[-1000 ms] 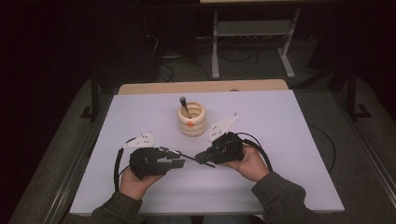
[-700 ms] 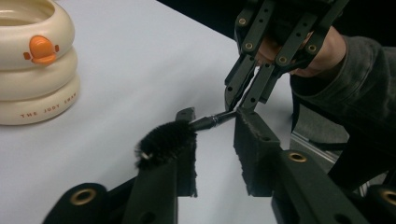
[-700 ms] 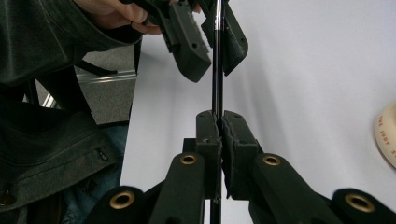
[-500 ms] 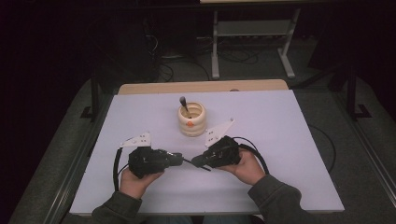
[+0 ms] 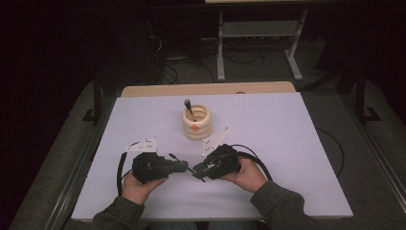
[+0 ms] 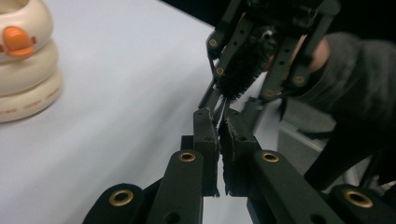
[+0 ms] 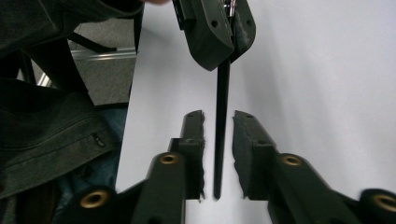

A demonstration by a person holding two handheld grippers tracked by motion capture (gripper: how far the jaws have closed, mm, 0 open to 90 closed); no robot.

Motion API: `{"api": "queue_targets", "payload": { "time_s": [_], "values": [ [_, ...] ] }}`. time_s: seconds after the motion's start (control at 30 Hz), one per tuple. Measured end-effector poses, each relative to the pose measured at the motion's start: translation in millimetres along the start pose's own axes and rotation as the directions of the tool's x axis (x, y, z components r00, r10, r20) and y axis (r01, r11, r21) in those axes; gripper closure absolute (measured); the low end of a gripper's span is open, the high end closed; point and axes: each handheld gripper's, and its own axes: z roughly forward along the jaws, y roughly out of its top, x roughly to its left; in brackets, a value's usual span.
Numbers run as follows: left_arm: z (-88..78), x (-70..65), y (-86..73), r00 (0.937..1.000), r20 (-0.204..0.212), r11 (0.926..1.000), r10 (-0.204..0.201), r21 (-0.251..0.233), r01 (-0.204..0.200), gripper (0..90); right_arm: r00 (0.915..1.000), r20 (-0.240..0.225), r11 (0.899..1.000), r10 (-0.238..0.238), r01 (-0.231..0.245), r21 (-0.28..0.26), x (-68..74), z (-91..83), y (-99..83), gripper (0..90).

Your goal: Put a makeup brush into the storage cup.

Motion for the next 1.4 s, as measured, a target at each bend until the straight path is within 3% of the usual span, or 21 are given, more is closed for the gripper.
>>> {"api": "queue_targets", "payload": {
  "time_s": [0.07, 0.3, 0.4, 0.53, 0.73, 0.9, 1.03, 1.27, 1.4],
  "values": [
    [0.1, -1.0, 1.7, 0.9997, -0.019, 0.9998, 0.013, 0.018, -0.013, 85.3, 0.9998, 0.02, 1.0, 0.004, -0.005, 0.028, 0.2, 3.0, 1.2, 65.1],
    [2.4, -4.7, 6.3, 0.9982, -0.035, 0.9963, 0.048, 0.073, -0.045, 85.2, 0.9991, 0.041, 0.998, 0.01, -0.012, 0.062, 1.8, 10.1, 5.5, 68.2],
    [2.9, -5.7, 7.0, 0.9987, -0.031, 0.997, 0.04, 0.067, -0.038, 85.3, 0.9992, 0.039, 0.998, 0.01, -0.013, 0.06, 1.6, 11.0, 6.2, 71.1],
    [3.3, -6.3, 8.4, 0.9986, -0.021, 0.9961, 0.049, 0.075, -0.047, 85.2, 0.9996, 0.024, 0.998, 0.016, -0.018, 0.058, 1.5, 13.2, 5.8, 81.5],
    [3.9, -7.6, 6.8, 0.9975, -0.031, 0.9954, 0.064, 0.073, -0.061, 83.6, 0.9999, -0.007, 0.999, 0.014, -0.014, 0.042, 1.7, 18.5, 3.9, 84.5],
    [-0.5, -7.6, 3.2, 0.9961, -0.065, 0.9965, 0.059, 0.063, -0.055, 71.9, 0.9978, -0.02, 0.998, 0.063, -0.063, 0.025, -4.3, 17.8, -2.3, 84.6],
    [-3.9, -5.2, -2.8, 0.995, -0.084, 0.9969, 0.053, 0.062, -0.048, 68.4, 0.9959, -0.001, 0.996, 0.09, -0.09, 0.016, -9.8, 12.1, -8.2, 84.7],
    [-5.4, -3.8, -14.2, 0.9917, -0.123, 0.998, 0.038, 0.055, -0.032, 60.9, 0.9842, 0.042, 0.985, 0.172, -0.173, 0.01, -26.7, -4.6, -22.6, 84.6],
    [-4.5, -2.1, -20.2, 0.9897, -0.139, 0.9968, 0.036, 0.076, -0.025, 58.3, 0.9795, 0.06, 0.981, 0.192, -0.192, -0.006, -32.7, -16.4, -23.5, 84.6]
  ]
}}
